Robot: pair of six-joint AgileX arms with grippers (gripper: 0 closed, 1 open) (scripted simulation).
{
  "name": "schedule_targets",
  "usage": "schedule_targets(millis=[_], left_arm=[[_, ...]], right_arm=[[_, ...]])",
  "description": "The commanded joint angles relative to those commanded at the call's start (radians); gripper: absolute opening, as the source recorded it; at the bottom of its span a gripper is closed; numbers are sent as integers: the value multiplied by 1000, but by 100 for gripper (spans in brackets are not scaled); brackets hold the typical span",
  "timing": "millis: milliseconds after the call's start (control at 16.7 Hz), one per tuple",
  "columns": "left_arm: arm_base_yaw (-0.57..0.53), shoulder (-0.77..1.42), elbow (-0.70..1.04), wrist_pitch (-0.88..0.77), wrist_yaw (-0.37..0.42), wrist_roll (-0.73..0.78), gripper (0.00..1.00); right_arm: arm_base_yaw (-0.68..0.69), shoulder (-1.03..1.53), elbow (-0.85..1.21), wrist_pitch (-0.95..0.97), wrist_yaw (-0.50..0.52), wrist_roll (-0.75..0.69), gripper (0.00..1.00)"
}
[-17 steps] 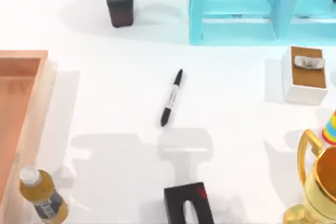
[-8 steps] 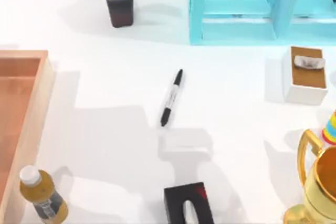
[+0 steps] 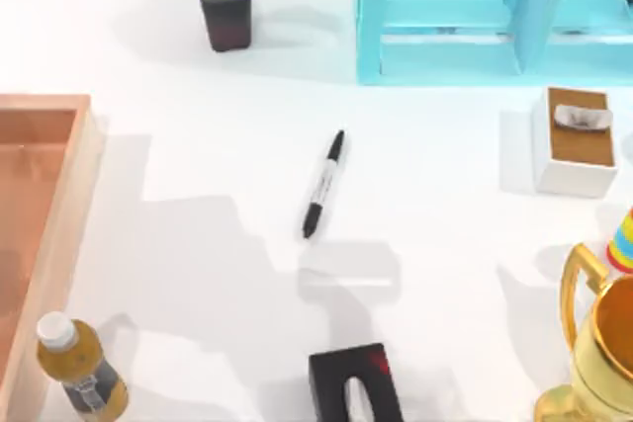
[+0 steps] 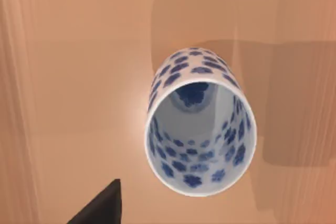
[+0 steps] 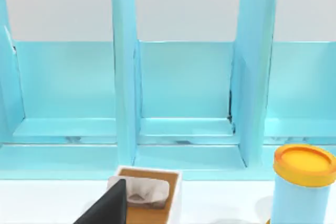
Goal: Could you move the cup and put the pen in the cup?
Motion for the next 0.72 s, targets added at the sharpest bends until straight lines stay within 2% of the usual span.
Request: schedule_targets(millis=[300,660,720], left_arm=[[4,53,-170,234,0,6,100],[5,64,-199,266,0,7,100],[5,64,-199,266,0,7,92]], right_arm=[[0,0,0,0,0,0,100],[0,0,0,0,0,0,100],[0,0,0,0,0,0,100]])
